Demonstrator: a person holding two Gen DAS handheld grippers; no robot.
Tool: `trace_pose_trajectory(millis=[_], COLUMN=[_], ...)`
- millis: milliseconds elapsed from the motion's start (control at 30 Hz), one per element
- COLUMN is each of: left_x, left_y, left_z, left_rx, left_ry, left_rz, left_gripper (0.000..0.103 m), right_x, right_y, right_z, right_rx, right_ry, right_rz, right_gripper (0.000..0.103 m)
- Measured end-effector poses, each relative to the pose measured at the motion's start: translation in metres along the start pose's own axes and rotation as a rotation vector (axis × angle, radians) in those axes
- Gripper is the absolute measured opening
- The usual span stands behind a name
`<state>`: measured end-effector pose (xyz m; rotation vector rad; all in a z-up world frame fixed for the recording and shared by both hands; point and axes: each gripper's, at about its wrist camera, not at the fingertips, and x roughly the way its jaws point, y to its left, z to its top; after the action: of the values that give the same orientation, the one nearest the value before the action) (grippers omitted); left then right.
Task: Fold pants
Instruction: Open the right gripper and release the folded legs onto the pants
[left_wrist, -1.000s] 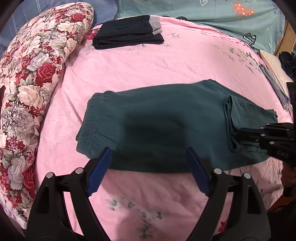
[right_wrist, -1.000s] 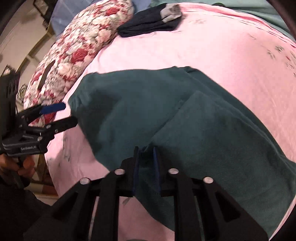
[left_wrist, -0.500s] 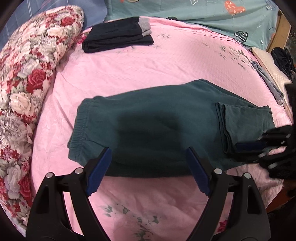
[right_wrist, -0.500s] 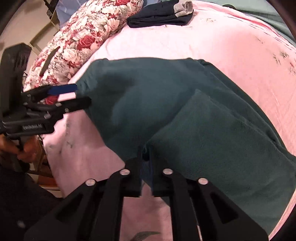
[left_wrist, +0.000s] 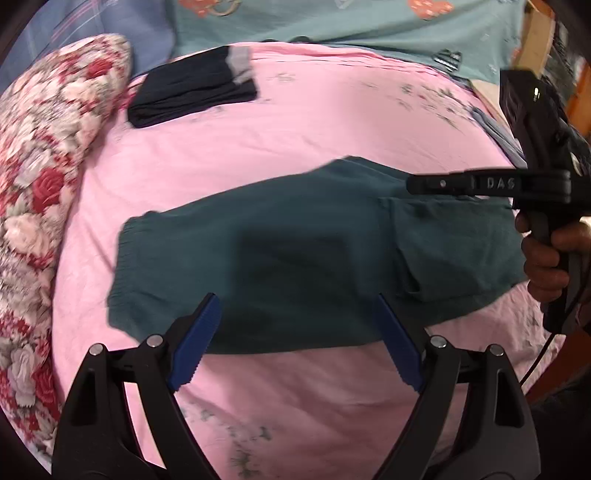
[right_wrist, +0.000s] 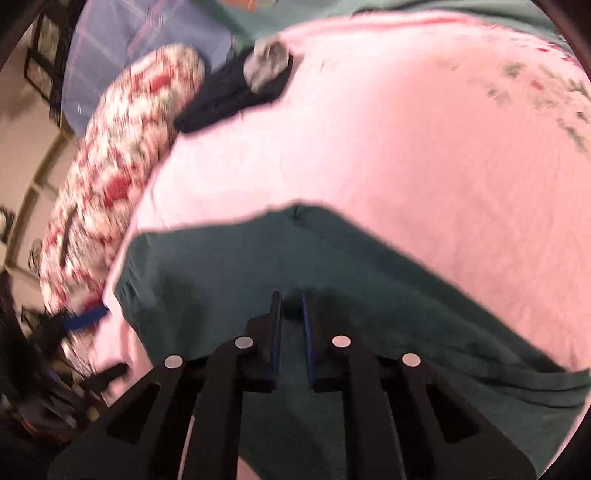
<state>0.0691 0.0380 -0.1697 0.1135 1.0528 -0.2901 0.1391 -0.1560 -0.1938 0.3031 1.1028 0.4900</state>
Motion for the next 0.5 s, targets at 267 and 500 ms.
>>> trace_pose_trajectory(millis=[267,500], left_x=[-0.003,0.005], left_y=[-0.023,0.006], left_z=[0.005,0.002], left_rx=[0.066,-0.021], left_ry=[-0.016,0.029], left_rz=[-0.024,0.031], left_gripper=[0.086,0.088], right_x=[0.019,-0.019], right_y=[0.002,0.013], right_z=[-0.023,-0.041], right_rx=[-0.047,-0.059], right_ry=[0.100,0.023], right_rz=[-0.020,-0.142], right_gripper=[0.016,0.040])
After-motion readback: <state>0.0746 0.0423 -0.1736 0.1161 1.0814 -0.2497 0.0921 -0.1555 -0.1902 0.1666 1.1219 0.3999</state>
